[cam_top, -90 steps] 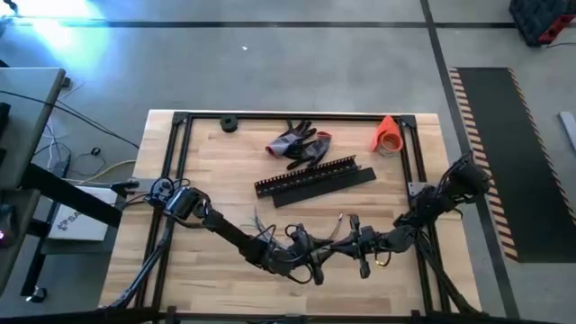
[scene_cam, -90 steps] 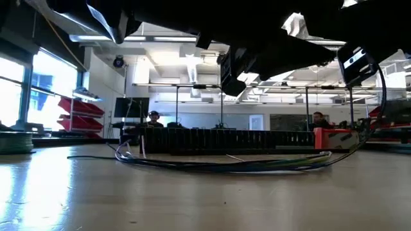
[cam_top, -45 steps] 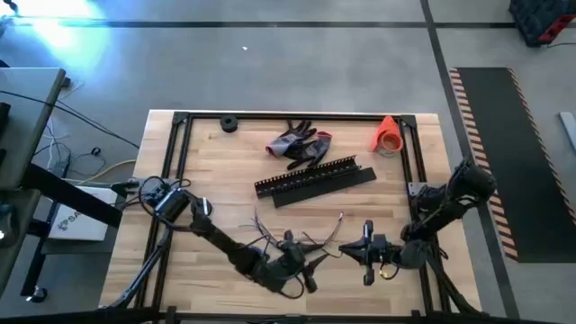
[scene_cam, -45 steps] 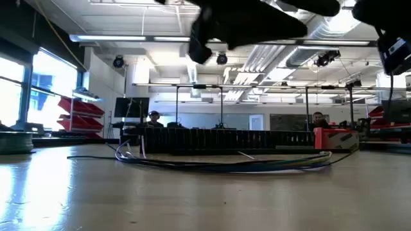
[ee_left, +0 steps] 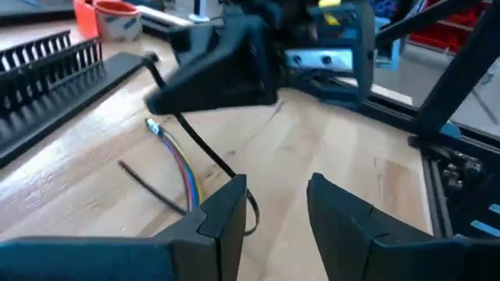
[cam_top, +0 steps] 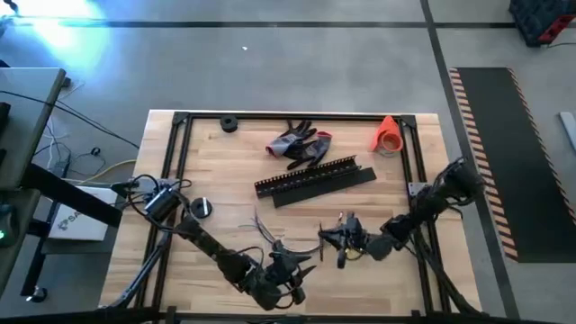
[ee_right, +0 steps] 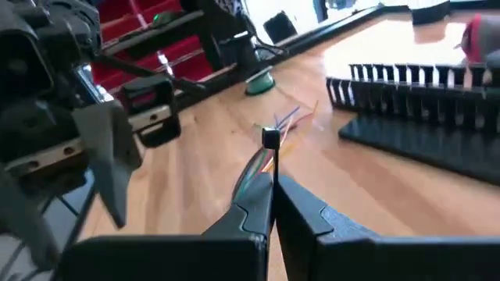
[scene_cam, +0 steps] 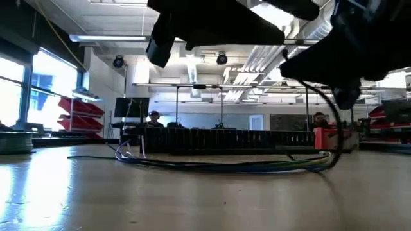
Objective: Ziptie cables
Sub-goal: Wrap the cables using a black zip tie
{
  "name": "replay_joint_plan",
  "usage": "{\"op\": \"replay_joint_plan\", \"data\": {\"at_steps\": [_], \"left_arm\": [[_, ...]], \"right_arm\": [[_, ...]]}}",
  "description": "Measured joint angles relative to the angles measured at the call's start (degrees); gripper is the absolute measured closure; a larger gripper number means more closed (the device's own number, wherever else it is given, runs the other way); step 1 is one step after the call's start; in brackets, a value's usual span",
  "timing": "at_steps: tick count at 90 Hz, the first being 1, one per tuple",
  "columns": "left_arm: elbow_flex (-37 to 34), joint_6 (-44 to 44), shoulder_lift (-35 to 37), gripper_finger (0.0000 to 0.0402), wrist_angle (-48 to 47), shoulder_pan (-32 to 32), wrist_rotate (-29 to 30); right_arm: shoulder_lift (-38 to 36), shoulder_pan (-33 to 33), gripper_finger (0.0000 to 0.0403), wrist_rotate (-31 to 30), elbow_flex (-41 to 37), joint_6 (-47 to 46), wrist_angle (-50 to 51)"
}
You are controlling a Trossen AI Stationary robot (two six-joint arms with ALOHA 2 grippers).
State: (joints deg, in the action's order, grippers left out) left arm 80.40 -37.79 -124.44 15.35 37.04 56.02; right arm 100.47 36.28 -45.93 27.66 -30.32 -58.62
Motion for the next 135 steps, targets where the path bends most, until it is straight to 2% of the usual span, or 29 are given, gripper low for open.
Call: {"op": "replay_joint_plan", "data": {"at_steps": [15, 25, 43, 63, 73, 86, 105, 115, 128, 135], "left_arm": [[0.0, -2.79, 0.0, 0.0279, -2.53, -1.84, -0.19], [0.0, -3.17, 0.0, 0.0268, -2.2, -2.99, -0.82], [0.02, -3.76, -0.24, 0.0245, -1.51, -4.54, -4.62], [0.04, -4.6, -3.84, 0.0228, 6.44, -5.18, -4.93], [0.0, -5.47, -5.12, 0.0227, 7.81, -5.31, -2.67], [0.04, -2.13, -5.11, 0.0233, 9.3, -5.31, -0.03], [0.07, 3.68, -5.07, 0.0268, 12.34, -5.96, -0.87], [0.04, 5.91, -5.07, 0.0308, 13.01, -6.01, -1.16], [0.04, 10.82, -5.07, 0.0381, 14.72, -5.65, -2.05], [0.04, 11.38, -5.07, 0.0395, 15.04, -5.32, -1.8]], "right_arm": [[0.0, -1.69, 0.0403, 8.92, -0.45, 15.22, -3.75], [0.0, -0.85, 0.0403, 15.74, -0.45, 20.07, -2.99], [0.0, 1.21, 0.0403, 12.29, -0.45, 21.04, -2.89], [0.0, 1.39, 0.0403, 10.58, -0.45, 21.81, -4.4], [0.0, 1.39, 0.0403, 10.71, -0.45, 22.38, -5.57], [0.0, 1.64, 0.0403, 11.65, -0.45, 22.44, -5.91], [0.0, 1.79, 0.0403, 11.92, -0.45, 22.38, -5.94], [0.0, 1.88, 0.0403, 11.91, -0.45, 22.38, -6.08], [-0.02, 2.96, 0.0403, 11.93, -0.45, 22.81, -5.99], [-0.02, 3.77, 0.0403, 11.9, -0.45, 23.51, -5.91]]}}
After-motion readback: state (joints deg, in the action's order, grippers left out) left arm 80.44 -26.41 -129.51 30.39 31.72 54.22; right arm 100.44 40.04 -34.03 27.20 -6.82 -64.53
